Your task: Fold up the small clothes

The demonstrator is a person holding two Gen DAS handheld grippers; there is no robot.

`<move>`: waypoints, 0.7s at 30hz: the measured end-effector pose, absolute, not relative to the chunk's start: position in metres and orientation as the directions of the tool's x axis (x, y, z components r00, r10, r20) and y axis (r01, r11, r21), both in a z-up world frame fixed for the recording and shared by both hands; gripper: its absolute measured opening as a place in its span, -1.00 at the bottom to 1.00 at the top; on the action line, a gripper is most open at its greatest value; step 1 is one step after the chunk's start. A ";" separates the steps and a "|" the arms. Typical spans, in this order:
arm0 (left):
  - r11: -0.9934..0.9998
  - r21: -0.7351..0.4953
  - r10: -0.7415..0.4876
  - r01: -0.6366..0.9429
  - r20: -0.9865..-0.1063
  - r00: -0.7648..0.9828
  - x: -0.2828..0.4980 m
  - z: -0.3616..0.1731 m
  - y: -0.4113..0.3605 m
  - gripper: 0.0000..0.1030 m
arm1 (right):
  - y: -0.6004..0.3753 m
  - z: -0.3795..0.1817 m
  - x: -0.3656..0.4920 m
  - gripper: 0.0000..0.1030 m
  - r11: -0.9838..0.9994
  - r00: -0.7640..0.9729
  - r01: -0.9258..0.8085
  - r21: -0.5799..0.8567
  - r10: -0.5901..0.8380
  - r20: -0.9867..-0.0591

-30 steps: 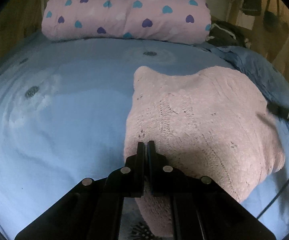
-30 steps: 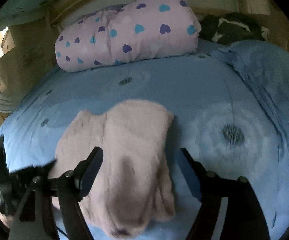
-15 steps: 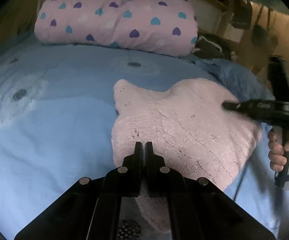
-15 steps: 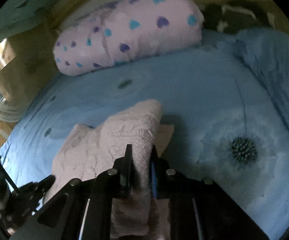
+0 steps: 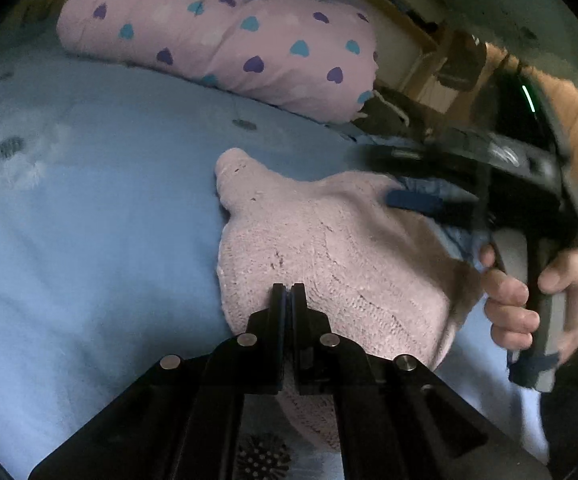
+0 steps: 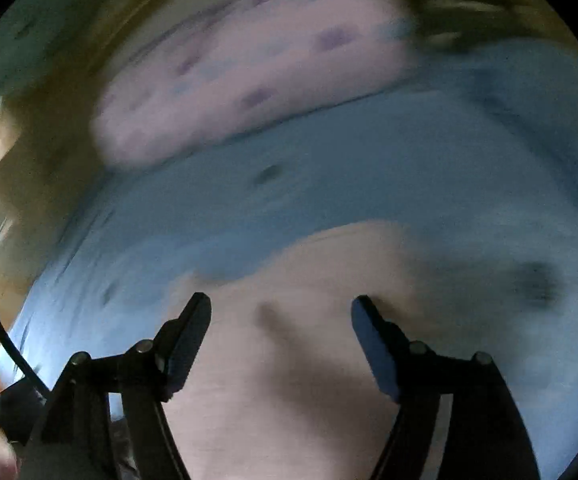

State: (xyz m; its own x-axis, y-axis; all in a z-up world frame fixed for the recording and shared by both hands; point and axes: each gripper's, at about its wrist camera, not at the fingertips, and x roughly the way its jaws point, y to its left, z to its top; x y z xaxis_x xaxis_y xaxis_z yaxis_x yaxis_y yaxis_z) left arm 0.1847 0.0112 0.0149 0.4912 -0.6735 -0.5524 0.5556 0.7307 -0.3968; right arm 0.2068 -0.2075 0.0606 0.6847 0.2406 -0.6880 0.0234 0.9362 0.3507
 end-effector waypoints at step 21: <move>0.869 -0.219 -0.463 0.443 -0.675 0.575 0.144 0.080 0.004 -1.00 | -0.173 0.114 0.157 0.30 0.977 0.649 0.110 0.183 0.069 -0.758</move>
State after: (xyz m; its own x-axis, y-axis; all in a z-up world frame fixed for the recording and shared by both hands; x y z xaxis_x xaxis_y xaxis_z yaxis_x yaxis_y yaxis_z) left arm 0.1440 0.0042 0.0803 0.5751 -0.4629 -0.6745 0.4433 0.8693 -0.2186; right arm 0.1573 -0.1733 0.1143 0.6486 0.0691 -0.7580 0.1097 0.9770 0.1830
